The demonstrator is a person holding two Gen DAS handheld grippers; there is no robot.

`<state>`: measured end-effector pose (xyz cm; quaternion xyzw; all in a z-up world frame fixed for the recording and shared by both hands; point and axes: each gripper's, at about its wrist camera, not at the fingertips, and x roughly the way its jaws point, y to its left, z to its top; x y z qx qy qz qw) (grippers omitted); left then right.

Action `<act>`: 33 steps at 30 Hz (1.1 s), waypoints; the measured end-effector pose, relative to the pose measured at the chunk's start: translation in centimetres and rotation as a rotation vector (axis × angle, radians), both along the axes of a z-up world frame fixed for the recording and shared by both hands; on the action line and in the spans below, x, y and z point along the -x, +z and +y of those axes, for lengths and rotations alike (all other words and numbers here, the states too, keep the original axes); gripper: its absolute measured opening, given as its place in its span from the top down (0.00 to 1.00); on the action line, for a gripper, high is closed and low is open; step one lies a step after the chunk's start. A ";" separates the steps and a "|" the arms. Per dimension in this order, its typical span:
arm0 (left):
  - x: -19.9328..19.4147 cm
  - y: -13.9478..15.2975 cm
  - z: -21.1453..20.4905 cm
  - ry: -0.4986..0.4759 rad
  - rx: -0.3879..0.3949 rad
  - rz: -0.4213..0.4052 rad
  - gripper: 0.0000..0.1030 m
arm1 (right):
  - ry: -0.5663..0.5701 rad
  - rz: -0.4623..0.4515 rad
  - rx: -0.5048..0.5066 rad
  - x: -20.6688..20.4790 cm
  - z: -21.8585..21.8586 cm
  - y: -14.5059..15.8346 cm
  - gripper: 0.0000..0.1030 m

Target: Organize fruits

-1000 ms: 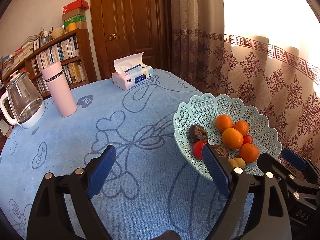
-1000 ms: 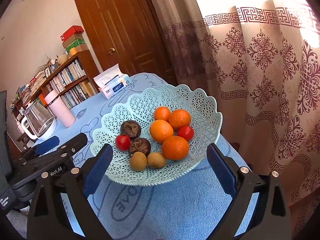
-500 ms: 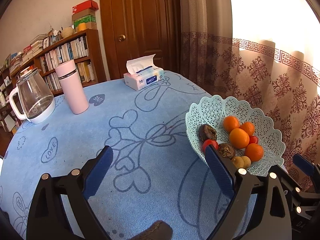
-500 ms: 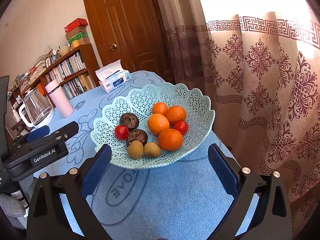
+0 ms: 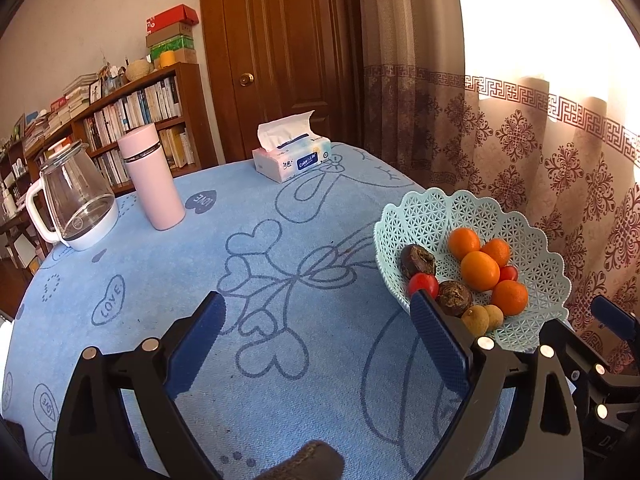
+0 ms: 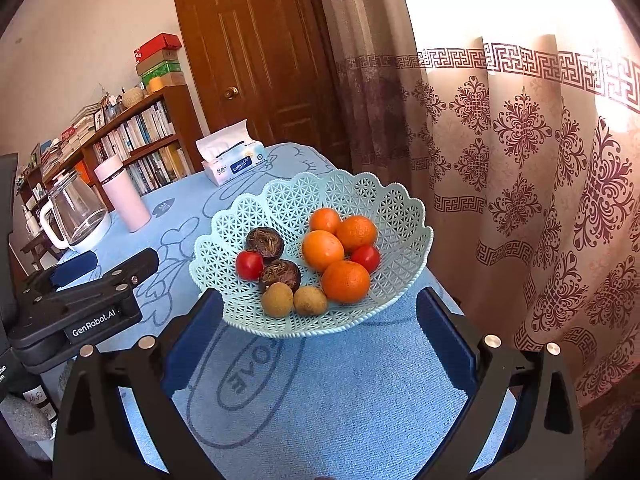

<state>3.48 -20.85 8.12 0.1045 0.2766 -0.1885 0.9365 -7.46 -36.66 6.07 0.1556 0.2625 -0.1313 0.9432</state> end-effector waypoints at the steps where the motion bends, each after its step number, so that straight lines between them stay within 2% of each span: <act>1: 0.0 0.0 0.0 0.000 -0.005 -0.004 0.10 | -0.001 0.000 0.001 0.0 0.0 0.0 0.04; 6: 0.3 0.1 -0.2 -0.006 -0.021 -0.026 0.10 | -0.009 0.005 0.008 -0.1 -0.1 0.2 0.04; 33: -0.3 -0.6 -0.8 -0.024 -0.047 -0.014 0.10 | -0.022 0.032 -0.001 -0.8 -0.6 -0.5 0.04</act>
